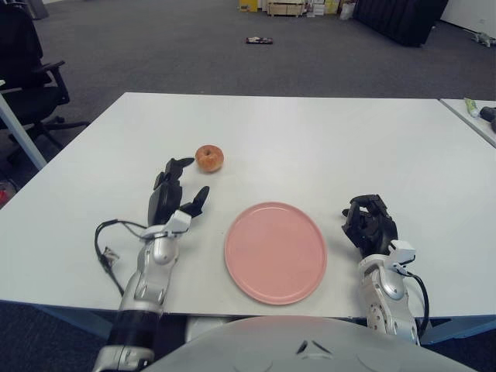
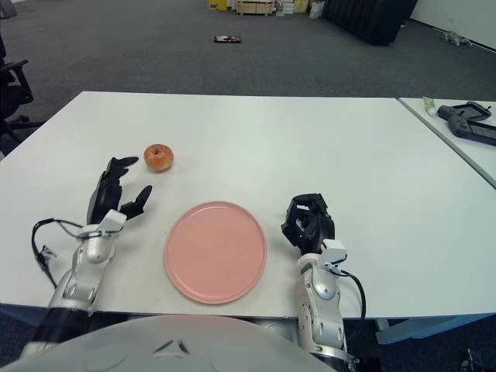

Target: Put the apple into the plate.

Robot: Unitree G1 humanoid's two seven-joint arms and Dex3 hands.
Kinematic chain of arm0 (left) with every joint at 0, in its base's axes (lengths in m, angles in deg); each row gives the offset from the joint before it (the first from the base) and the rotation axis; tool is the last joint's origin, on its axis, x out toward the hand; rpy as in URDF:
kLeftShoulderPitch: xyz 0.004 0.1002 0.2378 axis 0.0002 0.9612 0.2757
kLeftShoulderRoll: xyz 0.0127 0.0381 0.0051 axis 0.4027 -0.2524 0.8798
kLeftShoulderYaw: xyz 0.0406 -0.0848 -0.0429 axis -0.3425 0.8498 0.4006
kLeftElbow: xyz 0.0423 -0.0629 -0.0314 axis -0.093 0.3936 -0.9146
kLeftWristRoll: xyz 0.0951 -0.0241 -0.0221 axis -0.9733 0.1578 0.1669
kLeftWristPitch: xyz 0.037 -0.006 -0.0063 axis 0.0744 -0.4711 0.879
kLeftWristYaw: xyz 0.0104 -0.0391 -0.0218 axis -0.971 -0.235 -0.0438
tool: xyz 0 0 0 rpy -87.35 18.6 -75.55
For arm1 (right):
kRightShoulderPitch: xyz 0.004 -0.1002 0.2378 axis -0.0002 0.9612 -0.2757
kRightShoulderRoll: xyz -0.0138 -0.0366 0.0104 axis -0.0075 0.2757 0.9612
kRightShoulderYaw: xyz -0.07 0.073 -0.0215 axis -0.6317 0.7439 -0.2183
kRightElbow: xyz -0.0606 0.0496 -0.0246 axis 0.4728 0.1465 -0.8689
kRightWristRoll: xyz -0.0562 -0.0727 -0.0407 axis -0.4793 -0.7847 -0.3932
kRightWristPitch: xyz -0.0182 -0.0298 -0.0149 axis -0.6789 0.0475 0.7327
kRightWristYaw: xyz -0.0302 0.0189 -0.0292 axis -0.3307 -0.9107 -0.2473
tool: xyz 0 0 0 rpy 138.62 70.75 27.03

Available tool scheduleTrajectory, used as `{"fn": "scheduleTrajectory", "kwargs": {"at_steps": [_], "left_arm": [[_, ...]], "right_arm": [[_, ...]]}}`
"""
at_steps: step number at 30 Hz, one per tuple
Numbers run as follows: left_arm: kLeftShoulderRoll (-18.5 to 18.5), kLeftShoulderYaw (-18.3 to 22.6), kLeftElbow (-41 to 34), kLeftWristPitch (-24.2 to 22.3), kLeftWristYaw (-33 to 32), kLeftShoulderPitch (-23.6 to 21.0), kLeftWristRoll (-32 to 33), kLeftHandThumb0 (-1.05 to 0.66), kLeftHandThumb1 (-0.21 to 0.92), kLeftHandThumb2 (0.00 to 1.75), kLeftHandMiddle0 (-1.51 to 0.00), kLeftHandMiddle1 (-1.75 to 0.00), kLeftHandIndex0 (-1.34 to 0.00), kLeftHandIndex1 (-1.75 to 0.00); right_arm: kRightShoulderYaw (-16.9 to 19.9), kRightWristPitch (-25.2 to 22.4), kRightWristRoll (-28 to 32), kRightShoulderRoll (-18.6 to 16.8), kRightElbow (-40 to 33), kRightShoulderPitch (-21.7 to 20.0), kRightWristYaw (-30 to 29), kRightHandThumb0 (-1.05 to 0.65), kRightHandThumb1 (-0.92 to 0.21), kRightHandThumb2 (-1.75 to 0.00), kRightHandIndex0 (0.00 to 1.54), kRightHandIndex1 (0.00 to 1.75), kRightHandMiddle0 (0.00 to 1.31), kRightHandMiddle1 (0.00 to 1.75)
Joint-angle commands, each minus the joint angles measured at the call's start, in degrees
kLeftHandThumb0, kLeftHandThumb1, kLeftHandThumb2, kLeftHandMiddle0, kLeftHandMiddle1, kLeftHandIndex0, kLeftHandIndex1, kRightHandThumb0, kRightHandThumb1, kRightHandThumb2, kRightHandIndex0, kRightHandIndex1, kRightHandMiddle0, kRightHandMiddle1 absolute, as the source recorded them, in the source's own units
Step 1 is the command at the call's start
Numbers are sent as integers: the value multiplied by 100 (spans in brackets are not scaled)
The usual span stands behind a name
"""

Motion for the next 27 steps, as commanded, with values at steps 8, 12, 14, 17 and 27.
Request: {"fn": "scheduleTrajectory", "kwargs": {"at_steps": [8, 12, 14, 17, 27], "left_arm": [[150, -188, 778, 902, -614, -840, 1, -105, 70, 44, 0, -1, 0, -1], [172, -198, 1134, 1106, -681, -1164, 39, -105, 75, 36, 0, 0, 0, 0], [172, -206, 1349, 1182, -717, -1351, 55, -105, 77, 34, 0, 0, 0, 0], [166, -226, 1745, 1279, -802, -1671, 61, -105, 78, 30, 0, 0, 0, 0], [183, -421, 2841, 1407, -1098, -2524, -81, -105, 80, 24, 0, 0, 0, 0]], "right_arm": [[-48, -166, 61, -133, 51, 69, -19, -40, -61, -95, 77, 175, 39, 175], [-48, -120, 27, -115, 76, 66, -18, -40, -61, -95, 76, 175, 39, 175], [-53, -106, -7, -97, 88, 65, -18, -40, -61, -95, 76, 175, 39, 175], [-60, -122, -44, -72, 89, 67, -16, -40, -61, -95, 77, 175, 39, 175], [-34, -120, -3, -66, 90, 67, 9, -40, -61, -95, 77, 175, 39, 175]]}}
